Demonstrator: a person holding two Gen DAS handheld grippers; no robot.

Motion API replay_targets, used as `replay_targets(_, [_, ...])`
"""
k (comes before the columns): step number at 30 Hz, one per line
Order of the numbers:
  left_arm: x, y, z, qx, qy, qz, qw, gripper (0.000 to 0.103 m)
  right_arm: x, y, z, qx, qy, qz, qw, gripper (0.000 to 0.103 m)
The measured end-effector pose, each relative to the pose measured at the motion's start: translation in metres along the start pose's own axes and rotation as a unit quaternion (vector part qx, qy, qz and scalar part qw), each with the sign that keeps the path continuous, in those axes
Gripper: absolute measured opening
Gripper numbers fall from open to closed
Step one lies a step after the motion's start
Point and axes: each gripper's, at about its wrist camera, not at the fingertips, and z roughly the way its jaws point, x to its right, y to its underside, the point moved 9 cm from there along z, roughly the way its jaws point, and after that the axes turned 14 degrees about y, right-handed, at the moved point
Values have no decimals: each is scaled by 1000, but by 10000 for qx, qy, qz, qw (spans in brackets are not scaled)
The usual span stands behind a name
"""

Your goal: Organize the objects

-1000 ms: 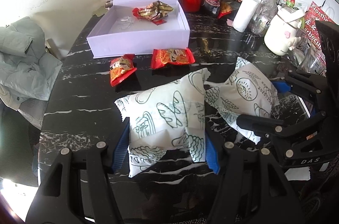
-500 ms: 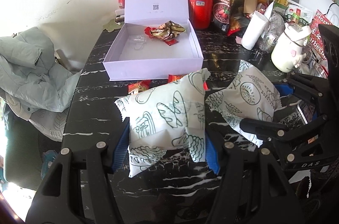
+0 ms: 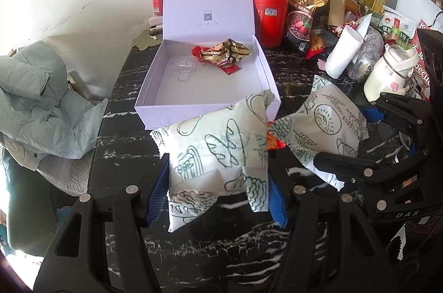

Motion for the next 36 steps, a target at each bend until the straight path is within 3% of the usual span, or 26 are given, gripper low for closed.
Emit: replay_targets(36, [-74, -99, 94, -194, 82, 95, 9997, 60, 51, -99, 112, -45, 169, 32, 9998, 70])
